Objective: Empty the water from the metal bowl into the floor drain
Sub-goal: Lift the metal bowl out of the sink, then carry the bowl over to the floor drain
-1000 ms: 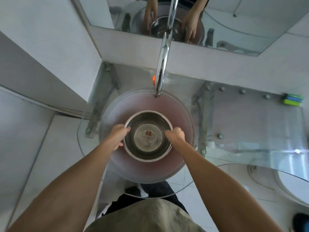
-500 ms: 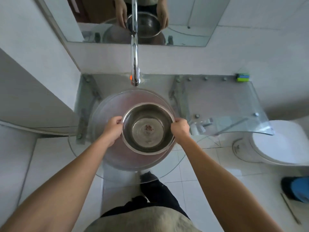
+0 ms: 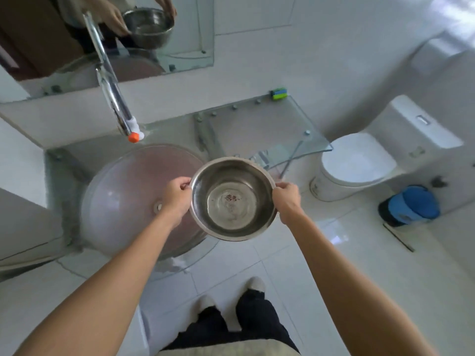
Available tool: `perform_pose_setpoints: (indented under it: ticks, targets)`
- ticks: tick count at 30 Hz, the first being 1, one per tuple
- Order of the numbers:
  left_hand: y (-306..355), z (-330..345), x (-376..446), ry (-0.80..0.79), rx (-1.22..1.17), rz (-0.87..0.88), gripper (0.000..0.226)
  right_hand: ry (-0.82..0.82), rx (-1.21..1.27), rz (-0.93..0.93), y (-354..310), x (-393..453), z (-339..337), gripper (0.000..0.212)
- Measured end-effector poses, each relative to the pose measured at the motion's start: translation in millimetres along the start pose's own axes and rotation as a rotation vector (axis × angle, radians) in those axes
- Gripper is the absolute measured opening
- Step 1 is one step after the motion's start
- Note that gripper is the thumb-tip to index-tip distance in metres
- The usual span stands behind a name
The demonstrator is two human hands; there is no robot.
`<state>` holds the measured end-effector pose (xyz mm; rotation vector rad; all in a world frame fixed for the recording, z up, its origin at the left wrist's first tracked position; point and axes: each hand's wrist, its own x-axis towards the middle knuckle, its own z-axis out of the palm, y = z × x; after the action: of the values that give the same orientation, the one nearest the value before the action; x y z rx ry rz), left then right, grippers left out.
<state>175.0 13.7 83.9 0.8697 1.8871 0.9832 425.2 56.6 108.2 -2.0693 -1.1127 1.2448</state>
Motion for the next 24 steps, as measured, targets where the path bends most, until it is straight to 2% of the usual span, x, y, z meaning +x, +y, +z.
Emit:
perform_pose_setpoints:
  ticks: [8, 16, 20, 24]
  targets:
    - [39.9, 120.7, -34.9, -0.143, 0.037, 0.036, 0.029, 0.137, 0.086, 0.097, 54.9, 18.7, -117.6, 0.036]
    - [64.9, 247.7, -53.0, -0.191, 0.112, 0.035, 0.026, 0.152, 0.058, 0.118, 100.7, 59.6, -230.5, 0.022]
    - [81.6, 310.1, -53.7, -0.229, 0.121, 0.037, 0.031, 0.184, 0.058, 0.148, 119.6, 96.9, -280.4, 0.039]
    - [102.2, 362.0, -50.2, -0.260, 0.133, 0.044, 0.030, 0.185, 0.054, 0.156, 128.4, 135.2, -322.2, 0.039]
